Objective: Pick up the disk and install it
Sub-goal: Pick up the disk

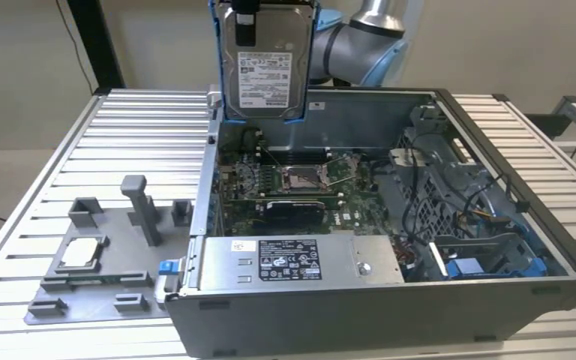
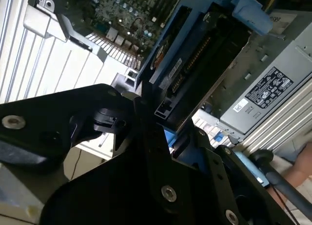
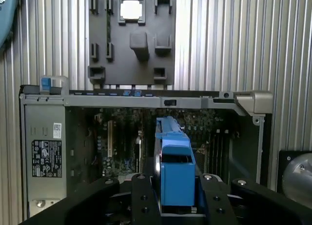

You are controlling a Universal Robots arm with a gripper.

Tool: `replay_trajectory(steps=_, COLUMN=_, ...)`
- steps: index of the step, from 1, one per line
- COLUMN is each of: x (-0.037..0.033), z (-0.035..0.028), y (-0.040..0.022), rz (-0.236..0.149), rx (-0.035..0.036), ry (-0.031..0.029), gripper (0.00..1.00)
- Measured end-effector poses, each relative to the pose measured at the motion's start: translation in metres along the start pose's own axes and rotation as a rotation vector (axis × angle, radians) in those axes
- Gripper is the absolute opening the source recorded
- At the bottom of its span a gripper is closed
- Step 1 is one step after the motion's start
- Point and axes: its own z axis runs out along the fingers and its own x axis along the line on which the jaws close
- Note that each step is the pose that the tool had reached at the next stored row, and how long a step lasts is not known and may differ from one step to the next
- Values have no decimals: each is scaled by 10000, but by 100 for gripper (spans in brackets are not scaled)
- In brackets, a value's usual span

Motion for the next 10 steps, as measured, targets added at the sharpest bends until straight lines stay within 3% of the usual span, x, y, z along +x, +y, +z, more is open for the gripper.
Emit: replay_trajectory(steps=10, x=3, z=-7, y=-324, rz=1, rx=0, ry=0, gripper=0)
